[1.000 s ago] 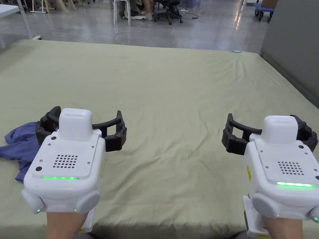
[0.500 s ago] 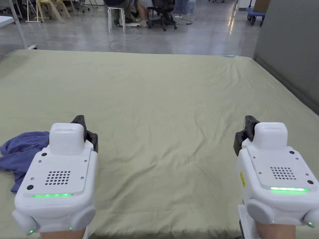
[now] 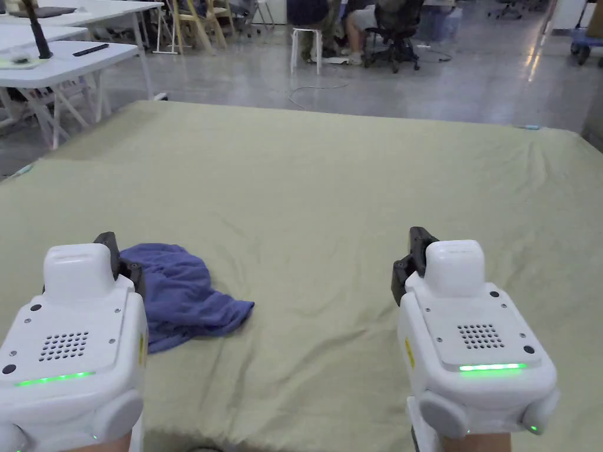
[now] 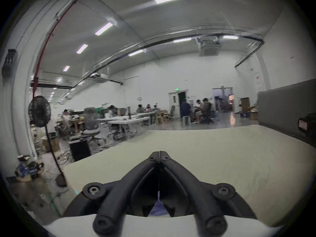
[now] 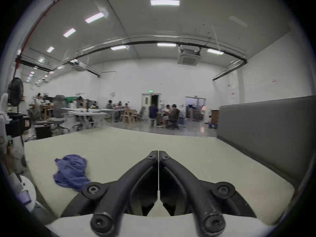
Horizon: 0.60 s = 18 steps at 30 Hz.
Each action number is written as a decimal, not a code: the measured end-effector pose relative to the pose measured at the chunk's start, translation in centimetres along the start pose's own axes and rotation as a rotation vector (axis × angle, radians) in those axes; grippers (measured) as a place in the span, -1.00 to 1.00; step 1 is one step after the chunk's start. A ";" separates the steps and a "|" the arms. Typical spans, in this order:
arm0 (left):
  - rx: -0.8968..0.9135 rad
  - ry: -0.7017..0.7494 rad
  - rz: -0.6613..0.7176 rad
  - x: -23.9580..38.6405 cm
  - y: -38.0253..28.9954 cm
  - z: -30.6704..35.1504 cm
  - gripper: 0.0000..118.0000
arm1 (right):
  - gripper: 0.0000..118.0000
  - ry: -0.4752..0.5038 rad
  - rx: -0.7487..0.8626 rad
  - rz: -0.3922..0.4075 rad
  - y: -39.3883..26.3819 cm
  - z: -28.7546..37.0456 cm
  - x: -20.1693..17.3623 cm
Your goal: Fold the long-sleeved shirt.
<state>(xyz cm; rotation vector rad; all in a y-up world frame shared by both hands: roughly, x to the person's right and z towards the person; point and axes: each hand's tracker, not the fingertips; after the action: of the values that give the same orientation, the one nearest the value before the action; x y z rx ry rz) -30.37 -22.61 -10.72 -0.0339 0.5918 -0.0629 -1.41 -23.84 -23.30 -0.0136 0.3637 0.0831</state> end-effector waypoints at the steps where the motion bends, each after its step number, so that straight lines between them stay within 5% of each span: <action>1: -0.005 0.007 -0.004 -0.7 0.1 0.1 -1.00 | -1.00 0.026 -0.001 -0.003 0.0 -0.4 -1.1; 10: -0.285 -0.034 -0.001 -3.5 -1.2 -4.2 -0.99 | -1.00 0.144 -0.018 -0.013 -0.7 -1.2 -5.2; 11: -0.394 -0.062 0.050 -3.9 -1.6 -6.2 -0.84 | -1.00 0.153 -0.029 -0.007 -0.9 -1.2 -5.3; 14: -0.714 -0.109 0.221 -4.2 -4.9 -12.7 0.71 | -1.00 0.160 -0.051 0.005 -1.7 -1.4 -5.6; 15: -0.774 -0.166 0.245 -4.3 -6.4 -14.8 1.00 | -1.00 0.162 -0.061 0.006 -1.9 -1.5 -5.6; 18: -0.839 -0.201 0.182 -2.9 -8.8 -18.6 1.00 | -1.00 0.176 -0.091 -0.002 -2.6 -1.8 -5.3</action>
<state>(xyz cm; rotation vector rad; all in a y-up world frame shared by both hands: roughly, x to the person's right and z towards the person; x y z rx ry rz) -43.59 -31.41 -24.10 -0.7907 0.3836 0.3656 -6.78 -26.89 -23.14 -0.1121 0.5358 0.0972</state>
